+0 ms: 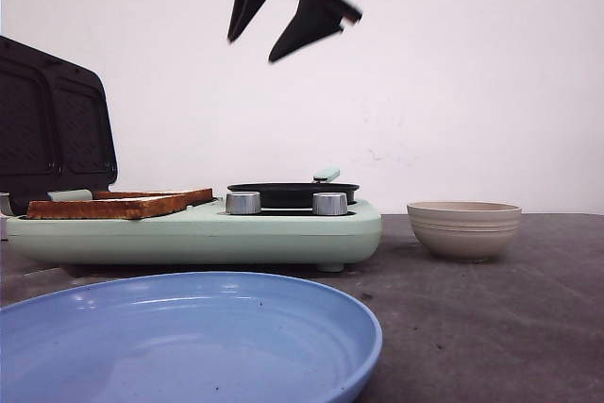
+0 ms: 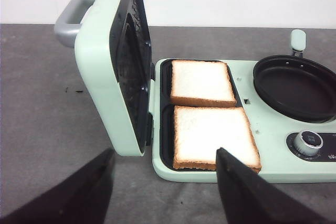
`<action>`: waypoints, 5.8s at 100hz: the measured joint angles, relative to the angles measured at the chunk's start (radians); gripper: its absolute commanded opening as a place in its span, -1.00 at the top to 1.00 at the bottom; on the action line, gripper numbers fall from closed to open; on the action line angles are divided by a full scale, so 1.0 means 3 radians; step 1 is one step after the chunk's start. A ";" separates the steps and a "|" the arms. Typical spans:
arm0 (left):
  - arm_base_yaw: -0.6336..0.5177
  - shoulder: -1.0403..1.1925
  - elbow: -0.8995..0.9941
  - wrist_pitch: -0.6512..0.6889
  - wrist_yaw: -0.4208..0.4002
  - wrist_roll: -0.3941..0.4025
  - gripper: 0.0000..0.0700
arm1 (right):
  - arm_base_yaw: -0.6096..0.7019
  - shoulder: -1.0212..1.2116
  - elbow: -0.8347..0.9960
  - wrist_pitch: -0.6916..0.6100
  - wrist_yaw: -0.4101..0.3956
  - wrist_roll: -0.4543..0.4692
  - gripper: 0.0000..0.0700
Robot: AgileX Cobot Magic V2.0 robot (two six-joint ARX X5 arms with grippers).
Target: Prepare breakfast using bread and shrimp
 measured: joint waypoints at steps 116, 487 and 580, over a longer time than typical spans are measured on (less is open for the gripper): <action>0.0000 0.0000 0.0000 -0.0009 0.0001 0.0000 0.07 | -0.0075 -0.2282 -0.2513 0.0838 0.0128 -0.0582 0.02; 0.1858 0.3151 0.0632 0.3138 0.2575 -0.3830 -0.07 | -0.0106 -0.2866 -0.3947 0.1713 0.0116 -0.0013 0.03; 0.1436 0.3113 0.0679 0.3138 0.2625 -0.3577 0.99 | -0.0106 -0.2866 -0.3947 0.1714 0.0116 0.0047 0.03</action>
